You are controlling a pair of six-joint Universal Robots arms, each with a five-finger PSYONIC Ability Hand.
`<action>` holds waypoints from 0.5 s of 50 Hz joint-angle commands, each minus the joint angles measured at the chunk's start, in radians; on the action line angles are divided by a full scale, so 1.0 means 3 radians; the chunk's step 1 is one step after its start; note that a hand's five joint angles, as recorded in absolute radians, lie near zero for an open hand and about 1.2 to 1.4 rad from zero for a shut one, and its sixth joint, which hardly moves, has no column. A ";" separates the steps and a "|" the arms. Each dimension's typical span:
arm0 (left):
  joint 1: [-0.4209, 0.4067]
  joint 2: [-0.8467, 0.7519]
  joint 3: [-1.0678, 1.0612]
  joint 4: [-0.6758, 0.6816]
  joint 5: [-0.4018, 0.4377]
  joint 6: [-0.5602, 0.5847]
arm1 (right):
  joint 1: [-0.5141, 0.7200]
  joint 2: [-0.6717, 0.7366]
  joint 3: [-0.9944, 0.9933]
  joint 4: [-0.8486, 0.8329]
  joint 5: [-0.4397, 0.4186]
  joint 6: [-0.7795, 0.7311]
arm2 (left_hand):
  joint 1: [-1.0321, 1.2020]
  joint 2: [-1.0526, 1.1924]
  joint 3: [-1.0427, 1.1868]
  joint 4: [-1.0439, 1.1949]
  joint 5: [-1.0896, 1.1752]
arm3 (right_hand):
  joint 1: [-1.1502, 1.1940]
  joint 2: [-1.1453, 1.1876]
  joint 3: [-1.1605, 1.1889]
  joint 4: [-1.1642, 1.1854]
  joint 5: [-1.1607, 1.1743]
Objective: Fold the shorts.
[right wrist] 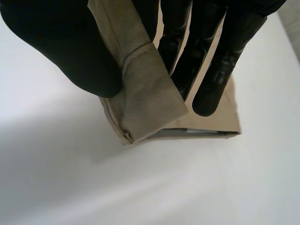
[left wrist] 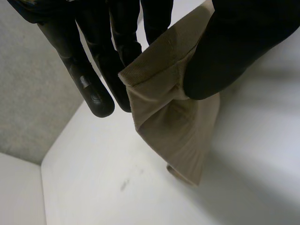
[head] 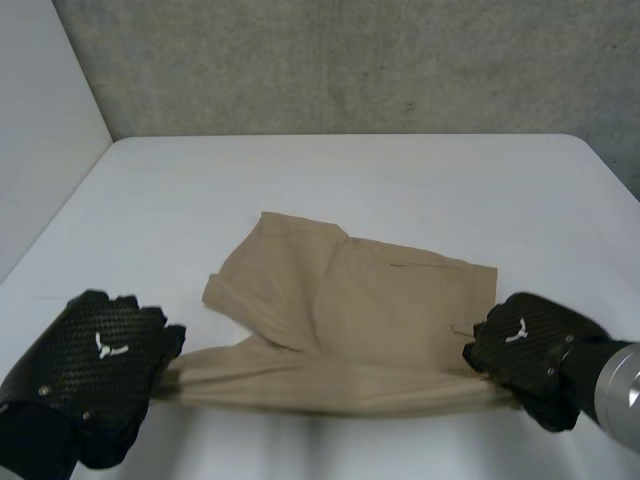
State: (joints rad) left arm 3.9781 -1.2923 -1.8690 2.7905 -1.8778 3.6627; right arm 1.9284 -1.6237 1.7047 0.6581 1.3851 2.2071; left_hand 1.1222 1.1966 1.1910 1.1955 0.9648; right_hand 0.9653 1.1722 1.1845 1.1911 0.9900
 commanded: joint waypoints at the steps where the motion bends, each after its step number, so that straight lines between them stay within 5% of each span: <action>1: 0.0218 -0.0482 0.0216 0.0397 0.0108 0.0160 | -0.0221 0.0222 -0.0134 -0.0122 -0.0245 0.0047 | 0.0913 0.0665 0.0684 0.0669 0.0857 | 0.1436 0.0747 0.0706 0.0684 0.0772; 14: 0.0244 -0.2189 0.1477 0.1900 0.0077 0.0982 | -0.0200 0.1254 -0.0947 -0.0700 0.0112 0.0482 | 0.0913 0.0665 0.0684 0.0669 0.0857 | 0.1436 0.0747 0.0706 0.0684 0.0772; 25: 0.0453 -0.3612 0.2936 0.2336 0.0123 0.1372 | 0.0086 0.2093 -0.1714 -0.1237 0.0716 0.0553 | 0.0913 0.0665 0.0684 0.0669 0.0857 | 0.1436 0.0747 0.0706 0.0684 0.0772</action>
State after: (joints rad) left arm 4.0704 -2.1585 -1.2121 3.4303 -1.8481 4.0411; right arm 1.9134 -1.1302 1.3067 0.3783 1.5033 2.3745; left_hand 1.1222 1.1967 1.1911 1.1956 0.9648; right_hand 0.9653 1.1723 1.1845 1.1912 0.9901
